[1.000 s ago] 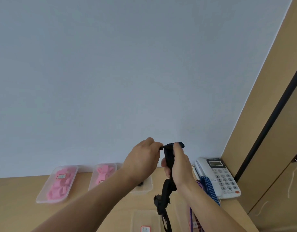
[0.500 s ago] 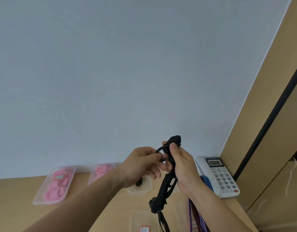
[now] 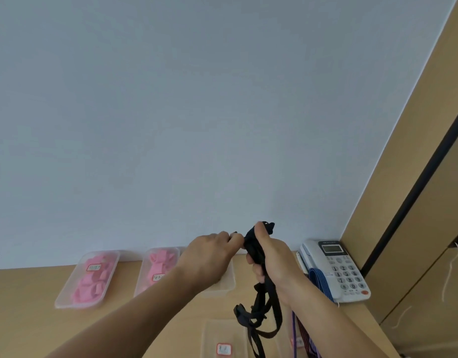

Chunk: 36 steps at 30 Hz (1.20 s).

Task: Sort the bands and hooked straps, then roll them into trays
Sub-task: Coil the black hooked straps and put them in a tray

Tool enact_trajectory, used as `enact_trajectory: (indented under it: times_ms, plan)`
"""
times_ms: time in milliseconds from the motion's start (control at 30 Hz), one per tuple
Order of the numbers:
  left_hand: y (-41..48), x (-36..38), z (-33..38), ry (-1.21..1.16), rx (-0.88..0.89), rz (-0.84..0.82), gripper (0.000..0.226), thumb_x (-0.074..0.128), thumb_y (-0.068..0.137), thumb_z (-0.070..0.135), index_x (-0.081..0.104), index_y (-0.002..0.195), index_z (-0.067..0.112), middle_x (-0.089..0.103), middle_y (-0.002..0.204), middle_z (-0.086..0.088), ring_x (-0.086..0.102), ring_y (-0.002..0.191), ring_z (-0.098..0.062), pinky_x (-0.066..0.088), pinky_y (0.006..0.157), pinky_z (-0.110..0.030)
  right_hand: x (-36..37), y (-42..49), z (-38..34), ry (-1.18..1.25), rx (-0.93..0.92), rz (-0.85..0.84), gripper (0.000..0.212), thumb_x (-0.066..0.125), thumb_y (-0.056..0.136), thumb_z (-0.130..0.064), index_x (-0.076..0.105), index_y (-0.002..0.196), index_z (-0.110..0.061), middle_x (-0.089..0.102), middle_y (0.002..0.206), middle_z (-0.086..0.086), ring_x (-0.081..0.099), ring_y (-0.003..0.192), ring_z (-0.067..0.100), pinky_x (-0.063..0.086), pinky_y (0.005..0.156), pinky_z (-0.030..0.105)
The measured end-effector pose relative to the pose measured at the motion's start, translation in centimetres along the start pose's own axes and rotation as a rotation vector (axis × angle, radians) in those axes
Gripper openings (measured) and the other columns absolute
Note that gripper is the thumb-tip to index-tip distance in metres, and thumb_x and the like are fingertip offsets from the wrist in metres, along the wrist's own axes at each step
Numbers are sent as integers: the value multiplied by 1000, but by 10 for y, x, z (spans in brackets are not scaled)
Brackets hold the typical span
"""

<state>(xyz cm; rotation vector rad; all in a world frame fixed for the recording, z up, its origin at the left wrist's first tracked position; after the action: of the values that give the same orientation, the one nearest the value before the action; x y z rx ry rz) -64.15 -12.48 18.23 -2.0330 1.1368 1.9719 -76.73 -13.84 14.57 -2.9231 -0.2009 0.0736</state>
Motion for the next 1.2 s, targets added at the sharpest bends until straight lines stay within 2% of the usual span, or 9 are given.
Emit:
enact_trajectory:
  times_ms: [100, 167, 267, 367, 467, 733, 933, 1100, 1200]
  plan:
    - [-3, -1, 4, -111, 13, 200, 40, 81, 51, -5, 66, 85, 11, 53, 59, 0, 47, 42, -19, 22, 40, -23, 0, -1, 0, 97, -41, 39, 53, 53, 96, -46, 64, 91, 5, 49, 58, 4, 34, 46, 13, 30, 45, 25]
    - [-6, 1, -9, -505, -246, 200, 39, 70, 78, 8, 59, 114, 16, 67, 81, 4, 61, 56, -16, 41, 50, -19, -3, -1, -2, 164, -78, 49, 43, 55, 97, -41, 62, 84, -1, 48, 59, 4, 34, 46, 13, 31, 44, 24]
    - [-10, 20, -16, -1307, -671, -62, 43, 56, 81, 34, 49, 122, 22, 73, 94, 1, 68, 64, -15, 52, 61, -24, -8, -1, -4, 198, -131, 48, 38, 54, 98, -41, 58, 78, -8, 49, 60, 4, 35, 47, 14, 32, 48, 26]
    - [-7, 19, -13, -1688, -731, -234, 33, 61, 85, 37, 61, 101, 8, 72, 84, -16, 58, 53, -23, 45, 49, -31, -4, -4, -4, 165, -177, -11, 39, 54, 97, -46, 65, 72, -18, 51, 61, 4, 38, 48, 14, 35, 51, 27]
    - [-4, 16, -10, -1724, -644, -232, 19, 61, 95, 23, 54, 97, 5, 71, 83, -17, 55, 51, -18, 43, 48, -28, 1, -9, -8, 88, -224, -55, 39, 52, 90, -56, 63, 72, -23, 56, 65, 5, 41, 48, 15, 38, 49, 26]
    - [3, 4, -16, -1603, -692, 61, 15, 59, 98, 17, 53, 98, 3, 71, 75, -15, 60, 52, -22, 47, 50, -29, 3, -15, -17, -37, -268, -114, 14, 55, 97, -41, 59, 101, -28, 64, 74, 3, 49, 48, 18, 41, 45, 29]
    - [9, -10, -36, -1220, -680, 150, 14, 58, 98, 19, 54, 94, 7, 74, 75, -1, 65, 49, -17, 49, 48, -25, 2, -19, 0, -89, -127, -196, 37, 49, 101, -32, 52, 111, 4, 47, 59, 1, 31, 43, 13, 27, 44, 27]
    - [7, -3, -34, -1164, -684, 167, 14, 58, 99, 22, 53, 91, 12, 75, 77, 2, 69, 54, -15, 46, 47, -20, 3, -18, -2, -180, -123, -210, 25, 53, 90, -2, 63, 111, -11, 70, 76, 3, 61, 68, 15, 47, 71, 33]
    - [13, -11, -36, -1231, -656, 232, 13, 58, 99, 23, 53, 92, 13, 76, 82, 5, 74, 67, -16, 44, 50, -15, -3, -15, 0, -143, -87, -221, 24, 53, 88, -1, 63, 108, -9, 67, 74, 5, 57, 64, 17, 44, 65, 33]
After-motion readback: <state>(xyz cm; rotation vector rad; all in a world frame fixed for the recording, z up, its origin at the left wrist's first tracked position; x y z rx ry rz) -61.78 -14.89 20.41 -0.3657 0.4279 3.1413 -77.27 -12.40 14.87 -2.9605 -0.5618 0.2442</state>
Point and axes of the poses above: each hand's wrist, its own y-axis towards the middle knuckle, its own x-axis out of the palm, z = x × y, the point moved 6 cm from there along y, towards the middle knuckle
